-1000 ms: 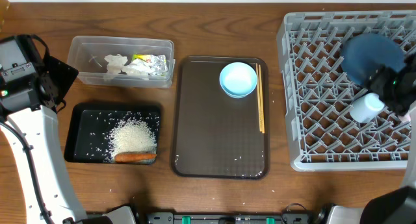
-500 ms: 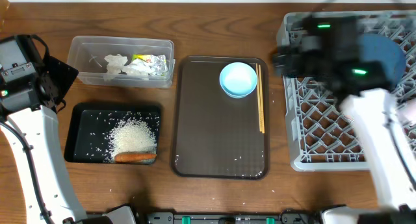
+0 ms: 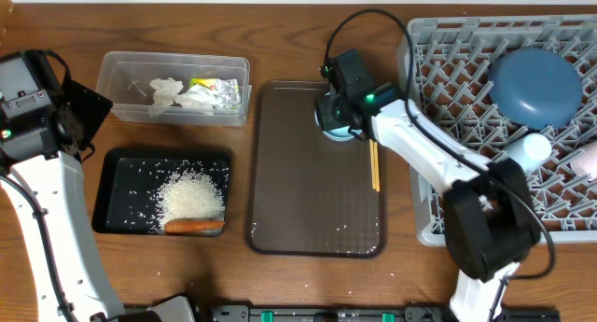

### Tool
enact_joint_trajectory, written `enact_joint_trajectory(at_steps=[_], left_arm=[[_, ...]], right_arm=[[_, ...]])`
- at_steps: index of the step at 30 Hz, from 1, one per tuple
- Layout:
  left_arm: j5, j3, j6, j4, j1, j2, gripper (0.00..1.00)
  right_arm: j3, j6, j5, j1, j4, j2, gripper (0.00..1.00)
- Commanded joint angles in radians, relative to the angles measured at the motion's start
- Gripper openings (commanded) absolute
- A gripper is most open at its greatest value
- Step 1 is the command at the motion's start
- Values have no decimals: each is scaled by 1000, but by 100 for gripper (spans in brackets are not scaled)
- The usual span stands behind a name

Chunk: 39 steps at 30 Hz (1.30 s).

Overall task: Sort waste into correct bins and load items into the dishwasher rack
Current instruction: 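Reach the right gripper to the light-blue bowl rim and grasp it, then carry the light-blue bowl over the dish rack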

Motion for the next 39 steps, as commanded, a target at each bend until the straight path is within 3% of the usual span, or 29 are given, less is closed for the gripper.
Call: enact_joint_trajectory(at_steps=[1,10,17,29,39], left_arm=[[-12,10,-1,-2,4,5,100],[-12,10,-1,-2,4,5,100],[-12,10,-1,-2,4,5,100],[-12,10,-1,-2,4,5,100],[-12,10,-1,-2,4,5,100]], right_arm=[[7,34,-27,24,6,47,58],[7,38,-1,78,-7,69,57],[6,47,86,87,-45,100,48],[19,50,82,87,-63,89,1],[102,127,119,5,-359,-187,1]])
